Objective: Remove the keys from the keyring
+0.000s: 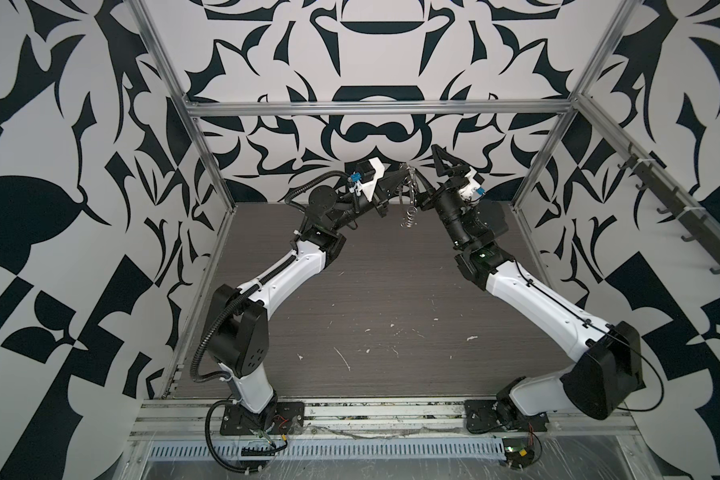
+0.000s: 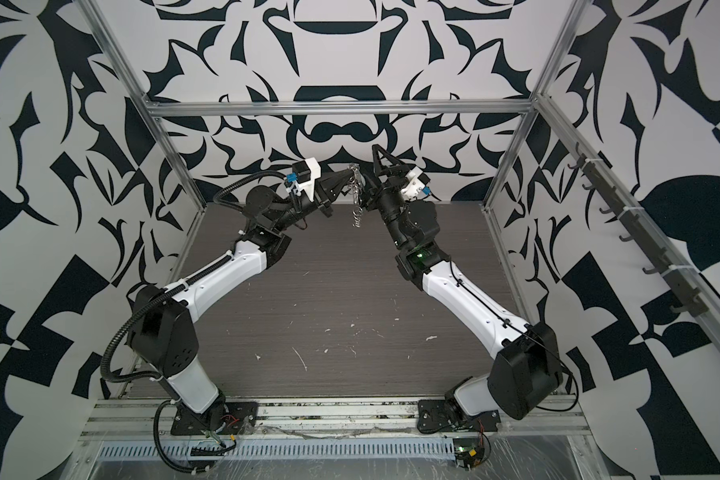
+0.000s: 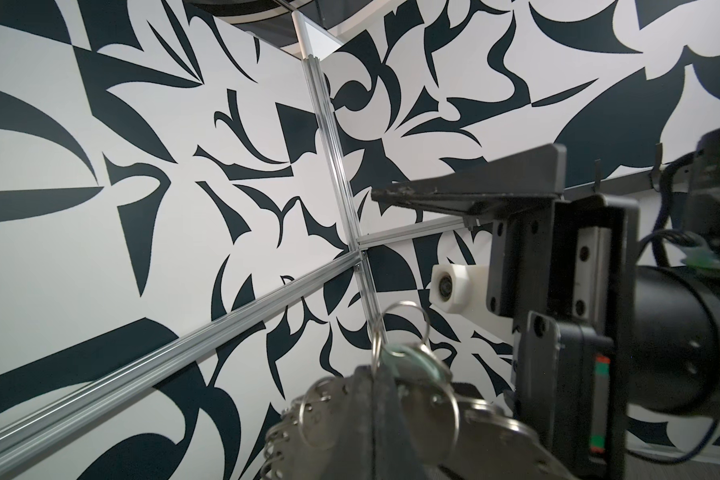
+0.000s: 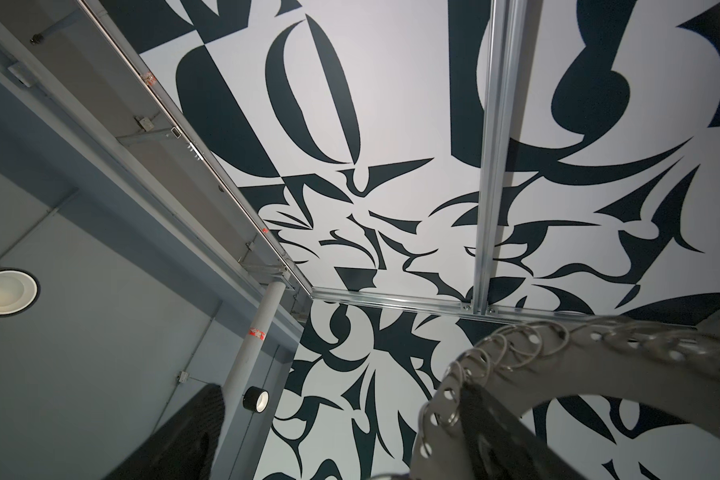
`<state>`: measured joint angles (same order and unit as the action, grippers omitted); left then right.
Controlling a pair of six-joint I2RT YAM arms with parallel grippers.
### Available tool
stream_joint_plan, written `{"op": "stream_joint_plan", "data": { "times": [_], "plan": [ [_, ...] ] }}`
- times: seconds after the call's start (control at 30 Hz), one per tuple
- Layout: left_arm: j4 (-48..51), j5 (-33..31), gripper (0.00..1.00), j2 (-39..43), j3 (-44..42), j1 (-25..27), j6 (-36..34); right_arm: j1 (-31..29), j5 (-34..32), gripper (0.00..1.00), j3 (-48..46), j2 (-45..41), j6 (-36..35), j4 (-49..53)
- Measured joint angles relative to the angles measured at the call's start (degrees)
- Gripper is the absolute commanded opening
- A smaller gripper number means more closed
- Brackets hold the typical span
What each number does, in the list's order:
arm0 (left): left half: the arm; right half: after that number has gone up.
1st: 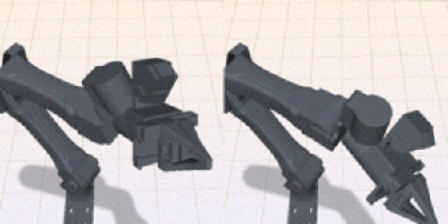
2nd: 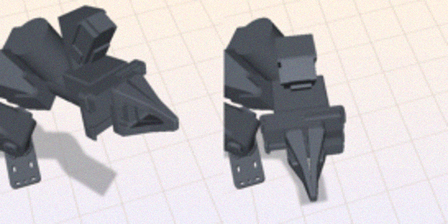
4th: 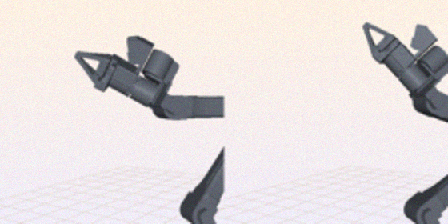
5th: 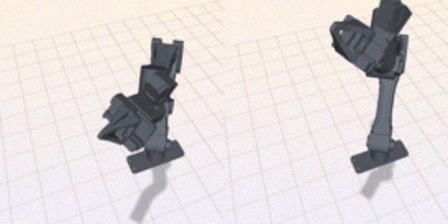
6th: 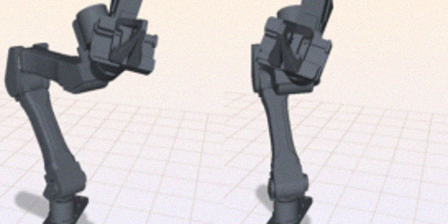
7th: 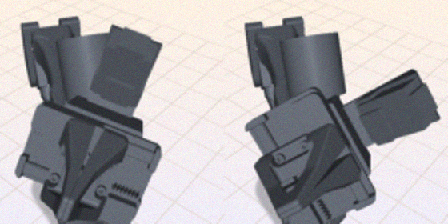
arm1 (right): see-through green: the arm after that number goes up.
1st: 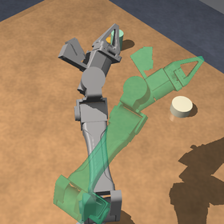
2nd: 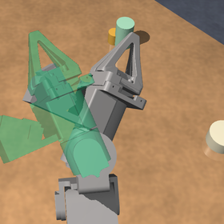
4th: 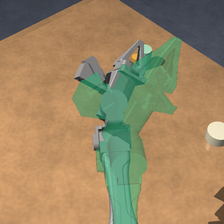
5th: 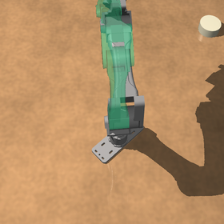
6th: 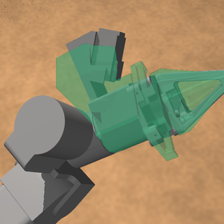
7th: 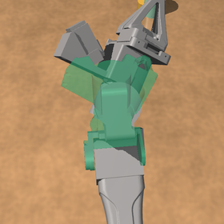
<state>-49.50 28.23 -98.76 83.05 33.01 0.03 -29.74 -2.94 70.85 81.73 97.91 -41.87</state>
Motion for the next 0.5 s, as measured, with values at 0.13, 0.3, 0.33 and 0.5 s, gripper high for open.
{"op": "stream_joint_plan", "data": {
  "times": [0.13,0.3,0.33,0.5],
  "plan": [
    [0.00,-0.02,0.00,-0.02,0.37,0.00,0.02,0.11,0.00,0.92,0.59,-0.17,-0.81,0.04],
    [-0.39,-0.15,0.00,-0.02,0.61,0.00,0.07,0.31,0.09,0.92,1.18,-1.20,-1.92,0.48],
    [-0.39,-0.15,0.00,-0.04,0.61,0.00,0.11,0.37,0.22,0.92,1.53,-1.29,-2.10,0.48],
    [-0.42,-0.22,0.00,-0.09,0.61,0.00,0.20,0.39,0.72,0.92,3.28,-1.55,-3.08,0.63]
  ]
}}
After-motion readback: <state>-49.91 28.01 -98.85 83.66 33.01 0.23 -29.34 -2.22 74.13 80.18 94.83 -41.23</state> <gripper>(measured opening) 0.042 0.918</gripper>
